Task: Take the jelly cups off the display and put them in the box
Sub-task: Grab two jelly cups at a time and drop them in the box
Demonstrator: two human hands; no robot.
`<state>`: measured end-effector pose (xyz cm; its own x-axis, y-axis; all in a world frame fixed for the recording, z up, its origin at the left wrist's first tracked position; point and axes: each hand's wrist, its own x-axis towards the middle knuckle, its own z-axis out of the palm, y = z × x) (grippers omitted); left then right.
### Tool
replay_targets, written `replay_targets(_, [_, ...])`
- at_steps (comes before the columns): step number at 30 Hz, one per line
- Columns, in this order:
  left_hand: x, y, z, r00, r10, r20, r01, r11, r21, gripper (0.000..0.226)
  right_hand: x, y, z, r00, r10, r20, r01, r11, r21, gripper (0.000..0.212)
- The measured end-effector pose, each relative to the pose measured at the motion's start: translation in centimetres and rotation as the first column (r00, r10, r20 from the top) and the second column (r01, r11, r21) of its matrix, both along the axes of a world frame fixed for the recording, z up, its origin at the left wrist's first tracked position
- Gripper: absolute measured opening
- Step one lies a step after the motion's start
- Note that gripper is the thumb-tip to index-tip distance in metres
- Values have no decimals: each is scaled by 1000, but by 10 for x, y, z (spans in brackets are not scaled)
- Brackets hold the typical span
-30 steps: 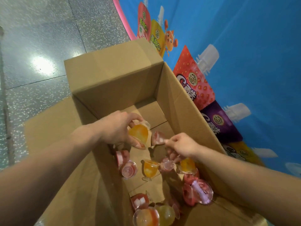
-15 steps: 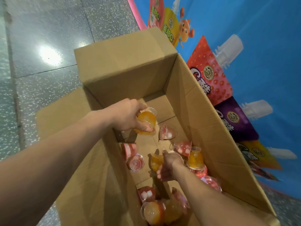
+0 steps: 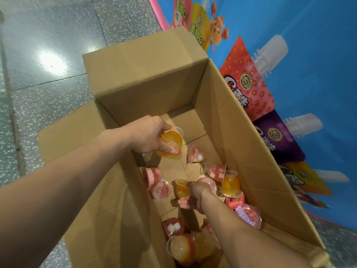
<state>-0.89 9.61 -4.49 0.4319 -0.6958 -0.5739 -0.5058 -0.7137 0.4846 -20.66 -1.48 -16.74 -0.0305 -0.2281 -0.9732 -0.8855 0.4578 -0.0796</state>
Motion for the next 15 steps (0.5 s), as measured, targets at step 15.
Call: replay_targets(15, [1, 18, 30, 989, 138, -52, -144, 983, -116, 87, 2, -45, 92, 866, 229, 444, -153, 968, -199, 16])
